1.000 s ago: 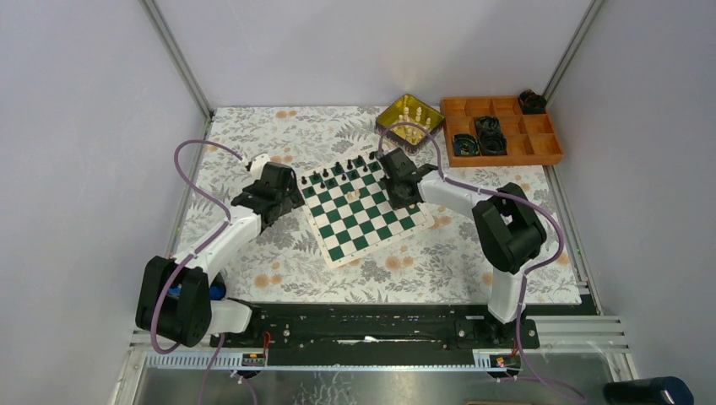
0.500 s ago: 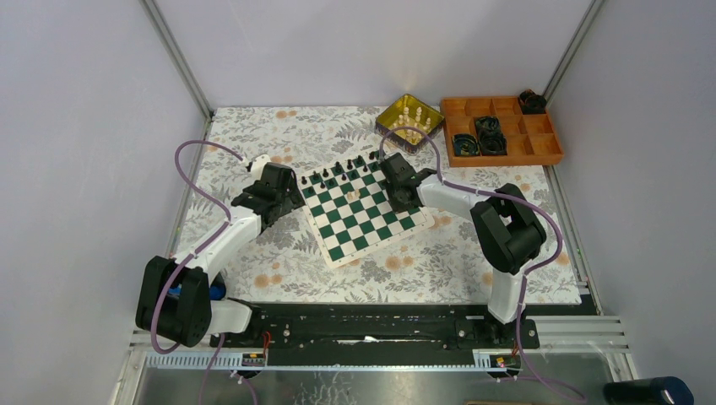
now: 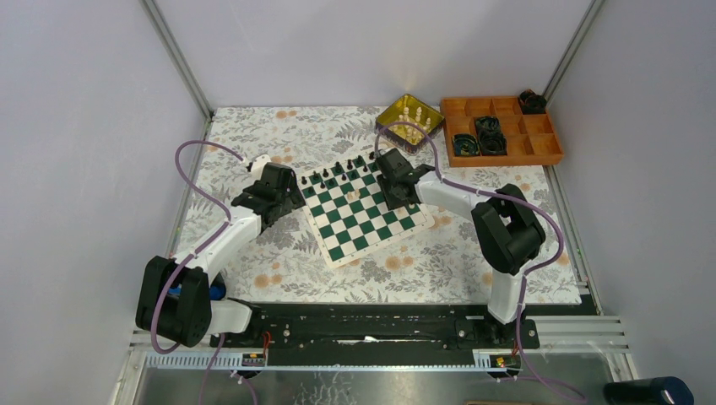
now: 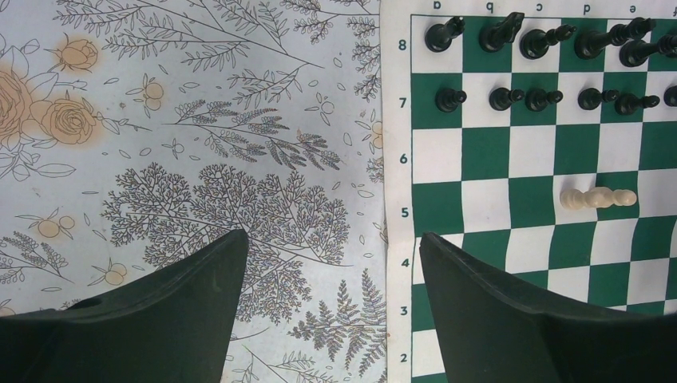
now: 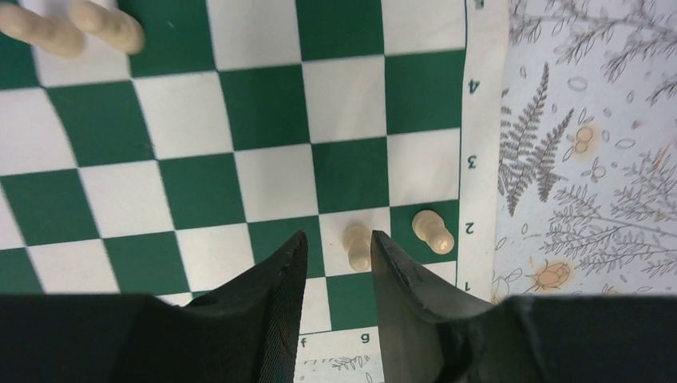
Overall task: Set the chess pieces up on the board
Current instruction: Place the chess piece on the chessboard, then pick up the chess piece from the chessboard.
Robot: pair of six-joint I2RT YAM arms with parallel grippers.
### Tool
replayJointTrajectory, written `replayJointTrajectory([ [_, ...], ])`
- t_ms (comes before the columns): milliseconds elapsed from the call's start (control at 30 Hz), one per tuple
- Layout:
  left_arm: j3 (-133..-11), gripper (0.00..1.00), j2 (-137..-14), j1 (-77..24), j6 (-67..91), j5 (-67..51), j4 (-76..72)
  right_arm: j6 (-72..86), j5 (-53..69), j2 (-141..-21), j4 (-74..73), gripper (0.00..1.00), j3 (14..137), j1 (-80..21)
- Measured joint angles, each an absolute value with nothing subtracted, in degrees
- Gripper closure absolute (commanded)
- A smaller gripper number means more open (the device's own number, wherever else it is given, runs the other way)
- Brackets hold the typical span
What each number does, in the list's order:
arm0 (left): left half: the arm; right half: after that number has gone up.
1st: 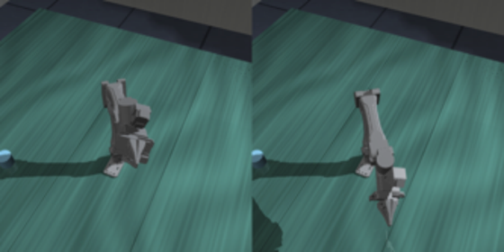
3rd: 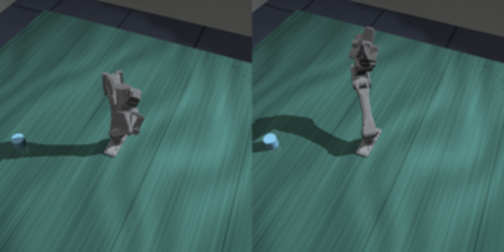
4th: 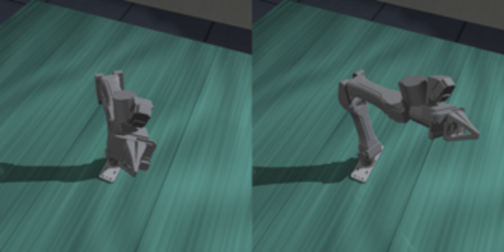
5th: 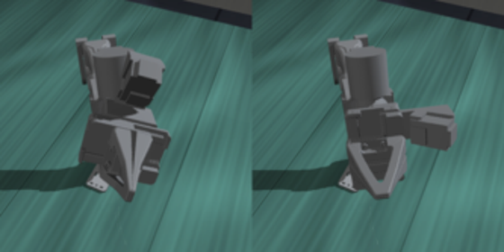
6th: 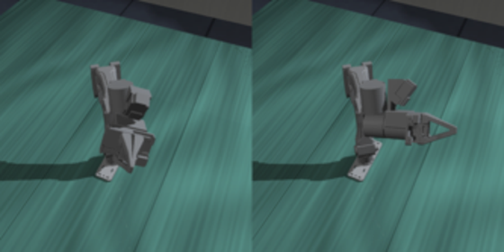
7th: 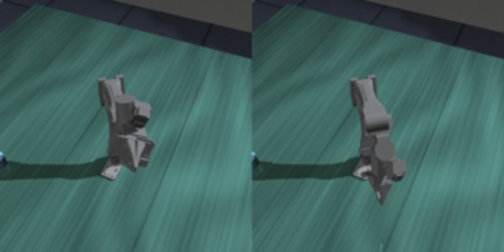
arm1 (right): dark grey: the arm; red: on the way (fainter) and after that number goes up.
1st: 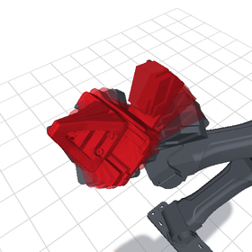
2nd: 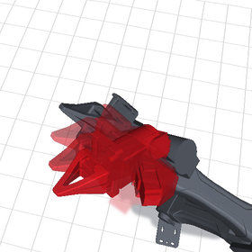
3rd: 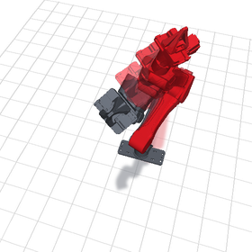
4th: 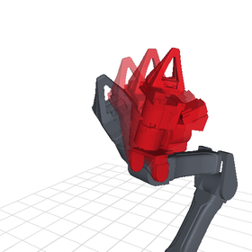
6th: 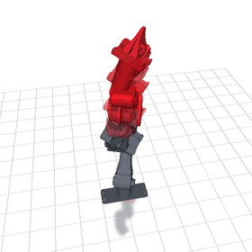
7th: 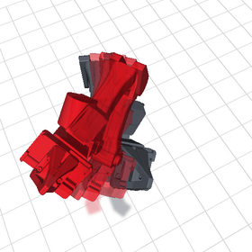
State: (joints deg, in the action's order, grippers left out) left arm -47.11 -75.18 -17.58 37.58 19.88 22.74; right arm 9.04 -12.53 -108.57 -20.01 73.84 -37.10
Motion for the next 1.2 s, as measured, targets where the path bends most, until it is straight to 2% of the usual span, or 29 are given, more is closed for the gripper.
replayJointTrajectory([
  [367,-47.11,0.13,-75.20,-17.58,37.58,19.90,22.74,6.87,-9.52,-109.38,-19.90,0.57,83.18,-38.33],
  [833,-47.13,0.13,-75.55,-17.58,37.58,19.90,22.72,4.67,-3.16,-120.18,-18.50,0.55,92.01,-39.09],
  [1200,-47.13,0.13,-75.59,-17.58,37.58,19.92,22.72,4.36,-1.32,-122.98,-17.74,0.55,96.44,-39.11],
])
